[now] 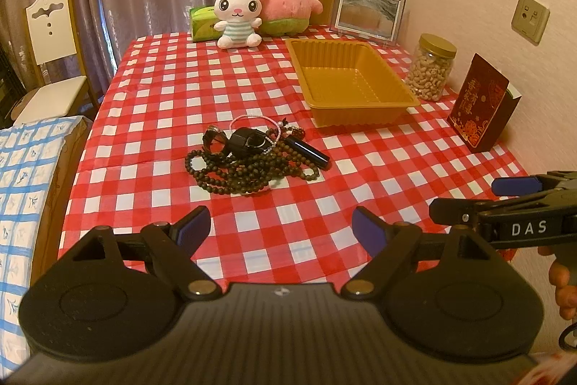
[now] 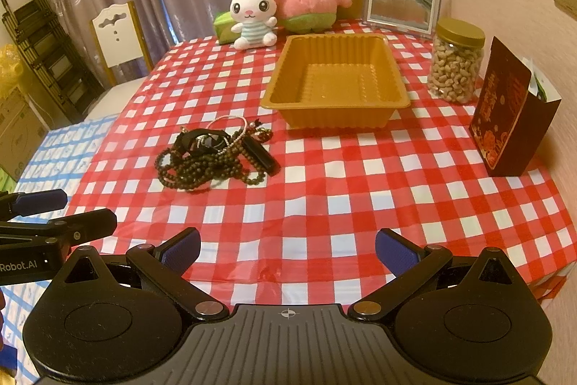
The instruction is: Organize jewelry
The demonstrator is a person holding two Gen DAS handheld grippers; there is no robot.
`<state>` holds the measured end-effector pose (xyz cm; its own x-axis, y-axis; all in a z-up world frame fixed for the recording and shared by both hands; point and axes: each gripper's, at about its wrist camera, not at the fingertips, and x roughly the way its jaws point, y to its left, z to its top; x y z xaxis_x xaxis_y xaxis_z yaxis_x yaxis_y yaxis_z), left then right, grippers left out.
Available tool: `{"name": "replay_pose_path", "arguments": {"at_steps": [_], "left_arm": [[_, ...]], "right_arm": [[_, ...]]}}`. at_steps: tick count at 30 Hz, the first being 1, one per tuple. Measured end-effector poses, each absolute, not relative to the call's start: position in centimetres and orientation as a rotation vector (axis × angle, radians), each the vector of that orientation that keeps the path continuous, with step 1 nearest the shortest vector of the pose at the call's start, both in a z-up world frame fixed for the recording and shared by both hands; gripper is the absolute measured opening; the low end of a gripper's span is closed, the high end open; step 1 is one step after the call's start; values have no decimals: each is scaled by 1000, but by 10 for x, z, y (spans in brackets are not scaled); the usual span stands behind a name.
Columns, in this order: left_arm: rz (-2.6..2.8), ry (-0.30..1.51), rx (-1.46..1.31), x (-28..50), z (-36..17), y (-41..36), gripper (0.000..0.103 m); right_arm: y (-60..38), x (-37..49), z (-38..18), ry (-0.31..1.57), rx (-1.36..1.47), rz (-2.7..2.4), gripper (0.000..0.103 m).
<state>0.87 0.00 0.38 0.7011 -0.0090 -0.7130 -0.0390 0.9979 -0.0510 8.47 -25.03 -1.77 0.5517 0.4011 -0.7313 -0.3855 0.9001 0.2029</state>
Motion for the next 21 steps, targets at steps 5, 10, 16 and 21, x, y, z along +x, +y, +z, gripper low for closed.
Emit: {"name": "replay_pose_path", "arguments": {"at_steps": [5, 10, 16, 21], "left_arm": [[17, 793, -64, 9, 4, 0, 84], [16, 792, -65, 9, 4, 0, 84], [16, 792, -66, 9, 4, 0, 84], [16, 791, -65, 11, 6, -2, 84]], "right_arm": [[-250, 84, -18, 870, 20, 464, 103], [-249, 84, -18, 870, 19, 464, 103], [-249, 84, -17, 870, 19, 464, 103], [-248, 83, -17, 870, 19, 464, 103]]}}
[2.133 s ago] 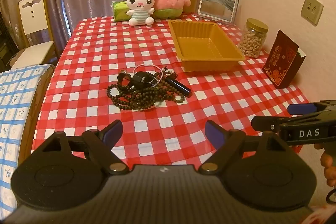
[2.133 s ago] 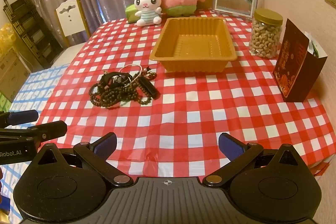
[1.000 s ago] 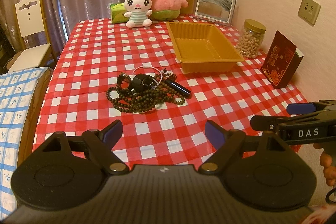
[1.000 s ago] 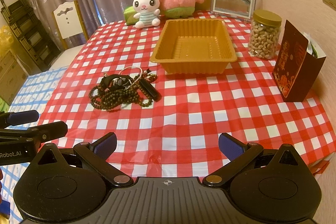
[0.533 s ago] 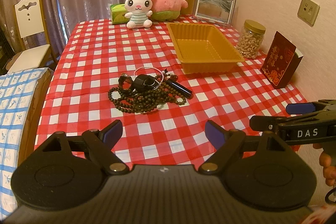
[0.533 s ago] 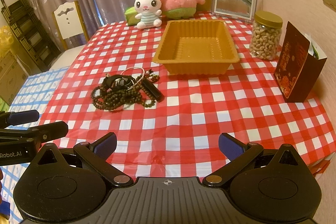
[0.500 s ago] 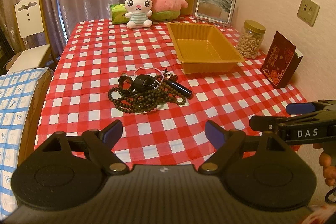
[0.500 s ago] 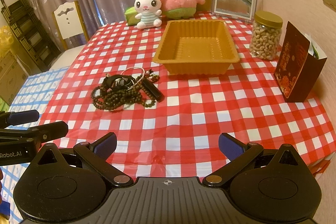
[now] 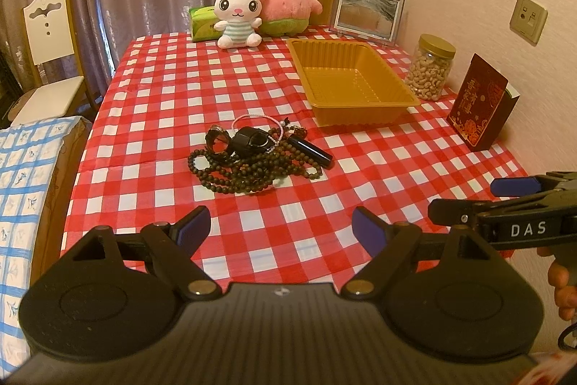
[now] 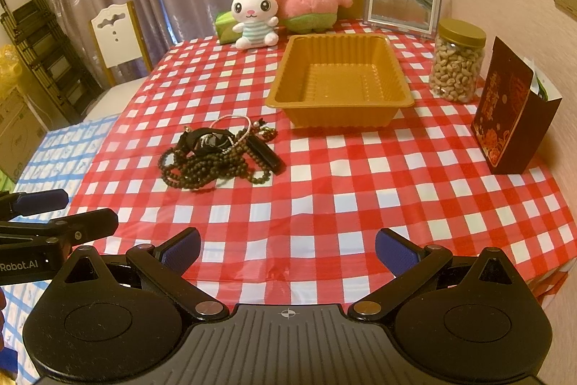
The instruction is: Organize jewelry
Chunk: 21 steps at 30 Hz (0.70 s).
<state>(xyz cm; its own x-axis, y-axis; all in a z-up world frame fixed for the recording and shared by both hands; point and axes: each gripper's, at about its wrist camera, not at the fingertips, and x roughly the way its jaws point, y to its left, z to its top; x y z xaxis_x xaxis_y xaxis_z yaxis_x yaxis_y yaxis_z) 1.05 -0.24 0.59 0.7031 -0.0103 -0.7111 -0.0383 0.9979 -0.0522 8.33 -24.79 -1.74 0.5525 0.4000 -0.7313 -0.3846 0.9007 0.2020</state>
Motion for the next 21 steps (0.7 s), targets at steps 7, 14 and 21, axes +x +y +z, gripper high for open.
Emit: {"name": "replay_pose_path", "arguments": {"at_steps": [7, 14, 21], "left_arm": [[13, 792, -65, 12, 9, -6, 84], [6, 794, -67, 10, 4, -9, 84], [16, 792, -53, 14, -6, -7, 84]], "right_arm": [[-247, 82, -18, 869, 20, 462, 103], [-246, 81, -18, 868, 28, 454, 103], [-263, 85, -26, 811, 118, 391, 103]]}}
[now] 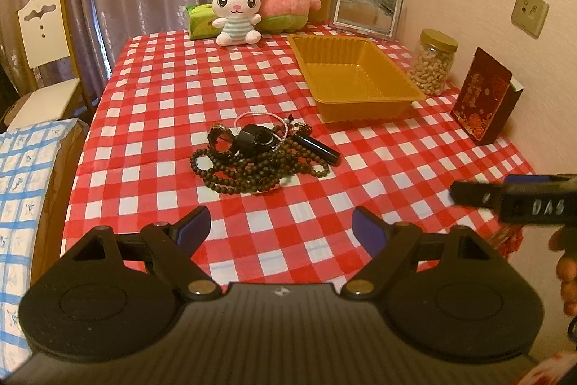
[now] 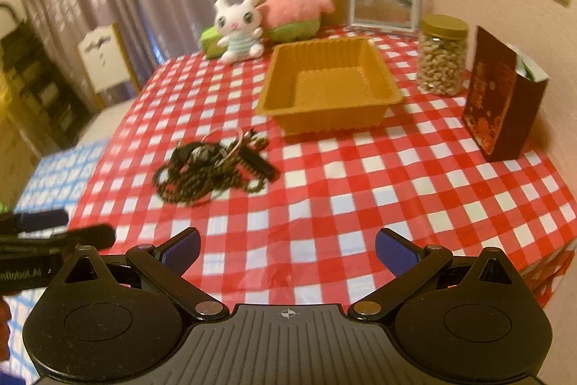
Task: Organize jewelry
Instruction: 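Grasp the orange tray rim with the right tool while the left tool approaches the jewelry pile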
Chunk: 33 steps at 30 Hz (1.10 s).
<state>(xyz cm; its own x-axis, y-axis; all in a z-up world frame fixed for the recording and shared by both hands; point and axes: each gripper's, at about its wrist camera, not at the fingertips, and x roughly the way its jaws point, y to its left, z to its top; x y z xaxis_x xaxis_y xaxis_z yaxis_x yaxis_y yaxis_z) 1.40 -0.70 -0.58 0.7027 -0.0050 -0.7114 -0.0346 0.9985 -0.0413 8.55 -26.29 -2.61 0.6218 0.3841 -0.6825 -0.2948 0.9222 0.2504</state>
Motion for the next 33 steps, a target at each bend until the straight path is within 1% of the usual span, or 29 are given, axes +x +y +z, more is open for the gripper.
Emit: {"name": "replay_pose_path", "arguments": {"at_steps": [6, 11, 14, 18, 22, 27, 33], "left_arm": [[48, 773, -51, 30, -20, -1, 84], [93, 760, -67, 49, -31, 3, 84], [118, 755, -76, 64, -37, 5, 84], [160, 758, -91, 89, -46, 8, 84], [198, 762, -105, 111, -52, 11, 84], [247, 762, -122, 134, -60, 14, 84], [297, 783, -141, 153, -71, 18, 84]], "right_arm": [[-284, 107, -33, 717, 162, 329, 101], [-296, 136, -48, 699, 190, 306, 91], [-301, 155, -57, 693, 193, 300, 87], [-306, 185, -72, 679, 193, 296, 83], [-313, 218, -87, 623, 226, 277, 79], [-315, 262, -104, 569, 277, 234, 77], [-311, 298, -121, 534, 315, 197, 67]]}}
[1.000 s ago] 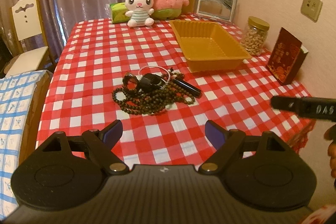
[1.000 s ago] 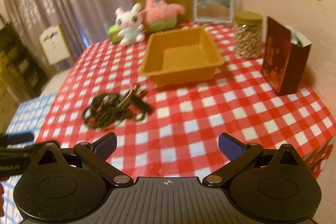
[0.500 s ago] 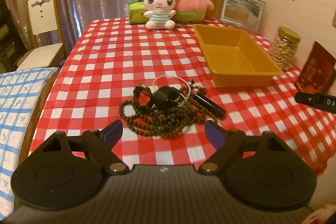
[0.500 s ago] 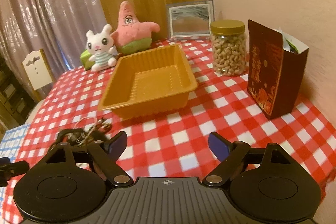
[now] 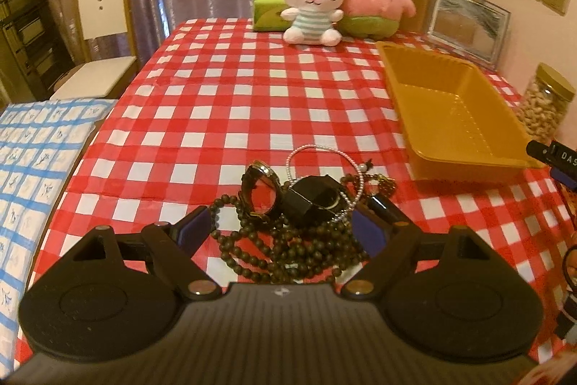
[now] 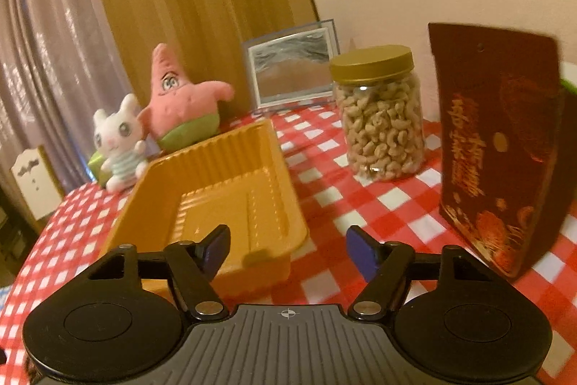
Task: Organize jewelry
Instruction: 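Grasp the orange tray rim with the right tool while the left tool approaches the jewelry pile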
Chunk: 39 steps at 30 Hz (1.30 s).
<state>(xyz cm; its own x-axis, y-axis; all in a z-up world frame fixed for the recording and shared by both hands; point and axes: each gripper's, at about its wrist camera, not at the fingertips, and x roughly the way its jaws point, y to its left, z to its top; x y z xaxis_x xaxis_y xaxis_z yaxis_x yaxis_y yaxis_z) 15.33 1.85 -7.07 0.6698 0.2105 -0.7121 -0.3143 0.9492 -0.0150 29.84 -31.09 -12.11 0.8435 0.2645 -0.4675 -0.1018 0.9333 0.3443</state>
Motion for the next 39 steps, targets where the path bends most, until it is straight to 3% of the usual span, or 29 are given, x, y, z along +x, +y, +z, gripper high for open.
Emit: {"name": "replay_pose_path", "arguments": {"at_steps": [5, 13, 22, 39], "left_arm": [[325, 793, -145, 162, -76, 18, 84], [360, 803, -153, 177, -84, 17, 84], [390, 820, -156, 185, -92, 18, 83], [288, 806, -34, 182, -93, 24, 78]], "right_arm": [[-309, 320, -139, 541, 362, 188, 54], [-301, 343, -155, 541, 378, 200, 45], [-295, 352, -156, 523, 305, 240, 8], [-320, 321, -129, 608, 209, 310, 3]]}}
